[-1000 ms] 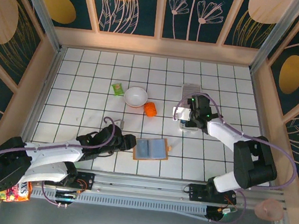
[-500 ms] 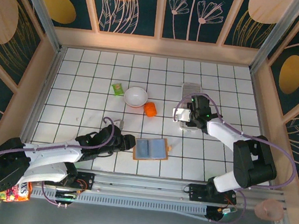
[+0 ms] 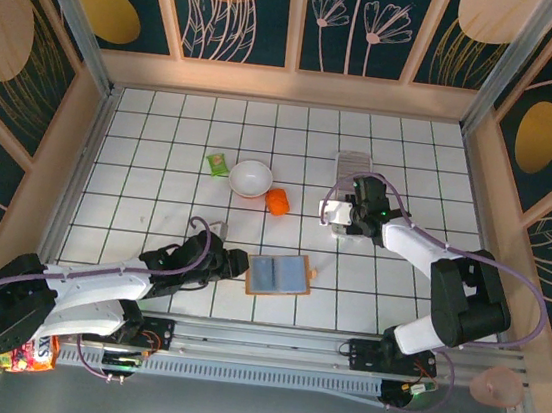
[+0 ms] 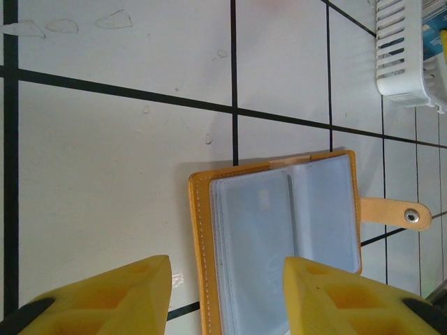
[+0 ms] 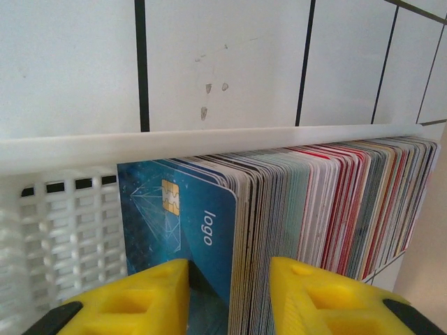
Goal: Put the credit cards into the card holder
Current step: Pick up the credit card from the storage box.
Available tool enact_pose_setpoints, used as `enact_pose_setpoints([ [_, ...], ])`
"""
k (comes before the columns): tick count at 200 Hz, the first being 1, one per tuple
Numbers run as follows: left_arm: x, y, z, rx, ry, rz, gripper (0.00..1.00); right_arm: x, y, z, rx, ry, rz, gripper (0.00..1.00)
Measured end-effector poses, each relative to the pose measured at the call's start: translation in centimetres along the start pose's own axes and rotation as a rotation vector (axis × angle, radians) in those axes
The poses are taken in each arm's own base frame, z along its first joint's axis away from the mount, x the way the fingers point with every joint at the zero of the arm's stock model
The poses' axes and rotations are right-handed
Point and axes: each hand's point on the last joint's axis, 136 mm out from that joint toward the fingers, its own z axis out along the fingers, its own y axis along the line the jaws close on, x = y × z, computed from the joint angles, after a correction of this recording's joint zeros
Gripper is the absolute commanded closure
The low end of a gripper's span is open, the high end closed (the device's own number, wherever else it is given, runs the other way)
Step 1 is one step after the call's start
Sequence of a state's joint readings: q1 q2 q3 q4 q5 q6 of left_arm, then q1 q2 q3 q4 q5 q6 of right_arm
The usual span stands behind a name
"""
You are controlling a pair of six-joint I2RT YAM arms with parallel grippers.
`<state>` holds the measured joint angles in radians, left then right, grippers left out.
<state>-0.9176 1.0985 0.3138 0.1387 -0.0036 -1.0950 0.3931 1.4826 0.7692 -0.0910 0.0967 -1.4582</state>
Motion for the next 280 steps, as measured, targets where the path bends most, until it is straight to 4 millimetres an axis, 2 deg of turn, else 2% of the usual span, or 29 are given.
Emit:
enact_pose_setpoints([
  [164, 0.5, 0.0, 0.2, 0.023, 0.017, -0.009, 0.60, -0.1, 0.3, -0.3, -0.021, 0.001, 0.003, 0.85],
  [231, 0.5, -0.1, 0.2, 0.025, 0.021, -0.009, 0.61, -0.4, -1.0, -1.7, 0.030, -0.012, 0.016, 0.87],
  [280, 0.7, 0.2, 0.2, 0.021, 0.023, -0.010, 0.62, -0.7, -1.0, -2.7, 0.022, -0.035, 0.033, 0.92],
])
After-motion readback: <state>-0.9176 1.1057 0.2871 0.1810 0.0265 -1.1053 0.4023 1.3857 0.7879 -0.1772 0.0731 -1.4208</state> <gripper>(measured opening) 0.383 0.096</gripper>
